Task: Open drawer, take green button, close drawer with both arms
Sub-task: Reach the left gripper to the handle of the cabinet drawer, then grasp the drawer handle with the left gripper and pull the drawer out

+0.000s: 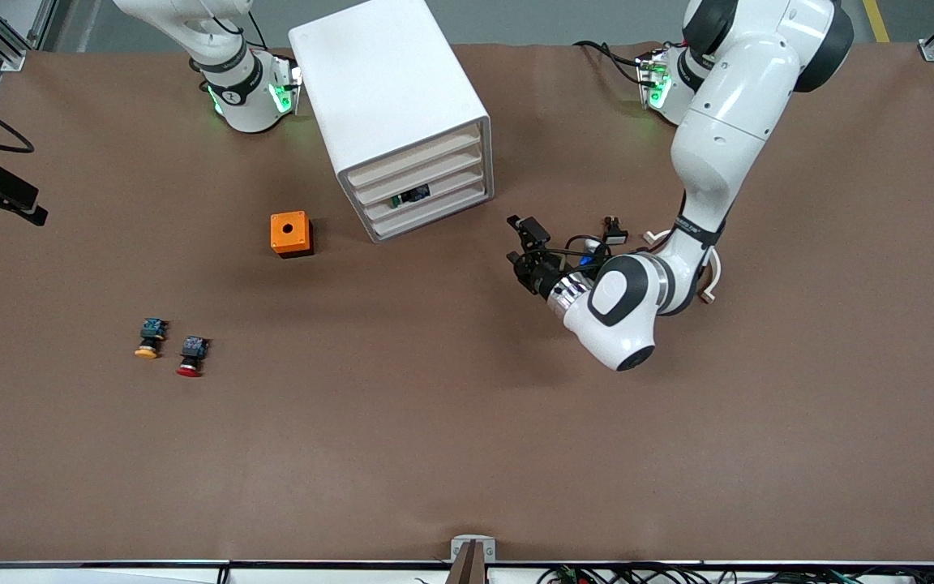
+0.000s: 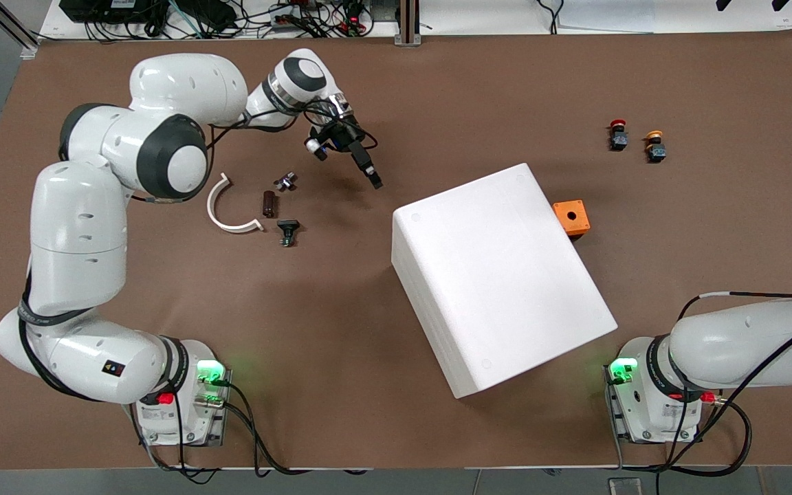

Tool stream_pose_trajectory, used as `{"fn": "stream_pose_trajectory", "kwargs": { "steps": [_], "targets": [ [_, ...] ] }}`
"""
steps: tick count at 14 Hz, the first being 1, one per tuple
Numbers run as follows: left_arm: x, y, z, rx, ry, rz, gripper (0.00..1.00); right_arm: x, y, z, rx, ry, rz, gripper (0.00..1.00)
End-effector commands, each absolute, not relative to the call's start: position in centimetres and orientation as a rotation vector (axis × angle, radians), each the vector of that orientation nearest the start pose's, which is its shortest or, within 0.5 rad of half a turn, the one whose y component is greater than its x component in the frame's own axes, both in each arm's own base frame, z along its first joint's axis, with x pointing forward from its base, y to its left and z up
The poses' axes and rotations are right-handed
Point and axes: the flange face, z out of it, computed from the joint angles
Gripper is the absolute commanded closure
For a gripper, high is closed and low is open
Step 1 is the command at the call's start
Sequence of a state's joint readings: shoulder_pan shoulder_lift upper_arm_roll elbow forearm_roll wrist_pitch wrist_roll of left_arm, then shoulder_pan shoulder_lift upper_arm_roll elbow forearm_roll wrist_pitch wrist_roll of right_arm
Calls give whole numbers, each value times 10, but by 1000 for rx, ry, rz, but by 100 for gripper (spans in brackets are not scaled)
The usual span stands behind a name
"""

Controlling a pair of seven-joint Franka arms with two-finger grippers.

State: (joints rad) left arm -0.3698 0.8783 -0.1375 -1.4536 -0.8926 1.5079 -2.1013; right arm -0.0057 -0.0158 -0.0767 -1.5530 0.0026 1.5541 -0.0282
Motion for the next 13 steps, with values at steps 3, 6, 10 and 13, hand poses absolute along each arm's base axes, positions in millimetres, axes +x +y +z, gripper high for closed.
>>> {"fn": "stream_pose_trajectory", "kwargs": {
  "steps": [3, 6, 10, 13],
  "targets": [
    [523, -393, 159, 1560, 2497, -2097, 0, 545, -48, 641, -3145, 82, -19, 0],
    [516, -400, 142, 1463, 2533, -2174, 0, 544, -51, 641, -3140, 91, -10, 0],
    [494, -420, 124, 1435, 2544, -2250, 0, 544, -51, 641, -3138, 94, -7, 0],
    [477, -435, 118, 1478, 2541, -2271, 24, 543, -51, 641, -3139, 94, 5, 0]
  ]
}}
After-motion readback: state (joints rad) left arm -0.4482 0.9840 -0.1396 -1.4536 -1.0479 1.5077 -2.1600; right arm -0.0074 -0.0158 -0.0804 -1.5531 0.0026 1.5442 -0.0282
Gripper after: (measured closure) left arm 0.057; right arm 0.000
